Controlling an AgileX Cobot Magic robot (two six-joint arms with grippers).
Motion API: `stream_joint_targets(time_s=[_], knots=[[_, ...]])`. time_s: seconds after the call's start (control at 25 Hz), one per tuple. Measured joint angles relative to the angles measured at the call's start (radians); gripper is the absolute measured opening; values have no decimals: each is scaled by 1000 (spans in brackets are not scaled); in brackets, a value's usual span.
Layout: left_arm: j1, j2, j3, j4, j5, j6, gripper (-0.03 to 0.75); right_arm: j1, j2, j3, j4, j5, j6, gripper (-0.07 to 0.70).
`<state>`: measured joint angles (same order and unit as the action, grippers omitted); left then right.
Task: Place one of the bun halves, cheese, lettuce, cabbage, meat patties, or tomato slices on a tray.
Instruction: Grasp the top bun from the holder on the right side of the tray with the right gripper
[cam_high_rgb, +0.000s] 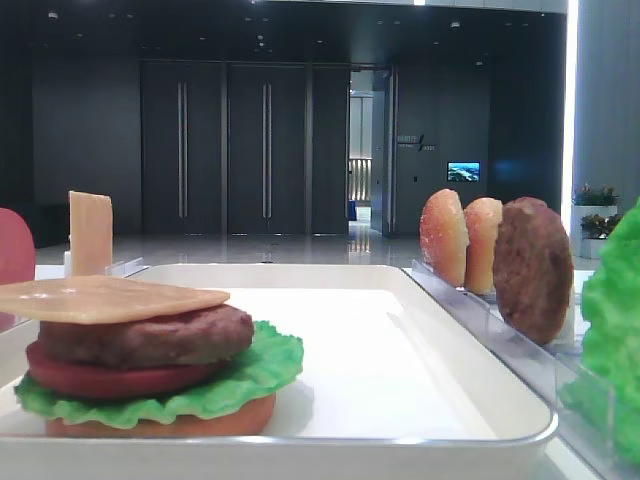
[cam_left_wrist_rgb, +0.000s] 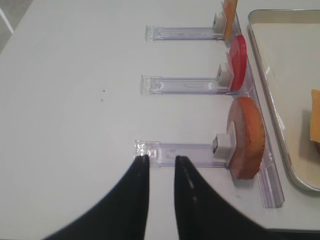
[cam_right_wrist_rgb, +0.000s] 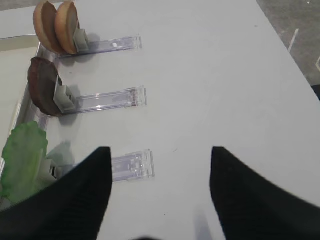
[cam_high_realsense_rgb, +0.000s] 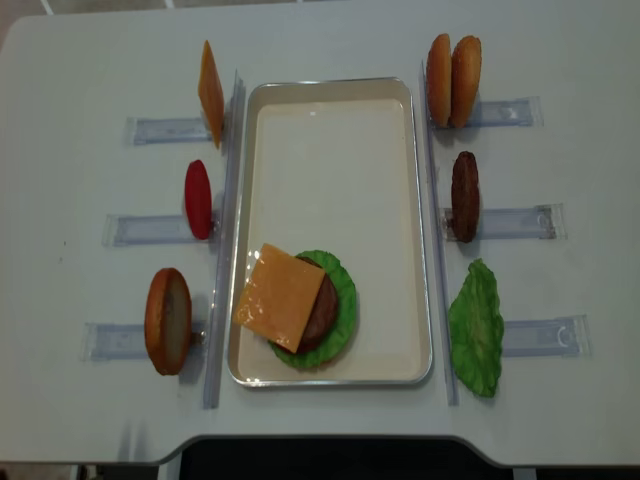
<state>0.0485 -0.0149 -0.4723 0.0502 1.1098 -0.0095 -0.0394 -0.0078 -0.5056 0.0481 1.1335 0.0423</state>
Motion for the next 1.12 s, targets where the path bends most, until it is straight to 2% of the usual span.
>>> stream_joint_targets(time_s=[0.44,0.84,1.12], knots=[[0,0,0,0,0,0,13,0,20,0,0,0,0,416],[0,0,0,0,0,0,0,0,419,-35,60,0,-7,416],[0,0,0,0,1,0,0,0,695,-115,77,-4,-92,417]])
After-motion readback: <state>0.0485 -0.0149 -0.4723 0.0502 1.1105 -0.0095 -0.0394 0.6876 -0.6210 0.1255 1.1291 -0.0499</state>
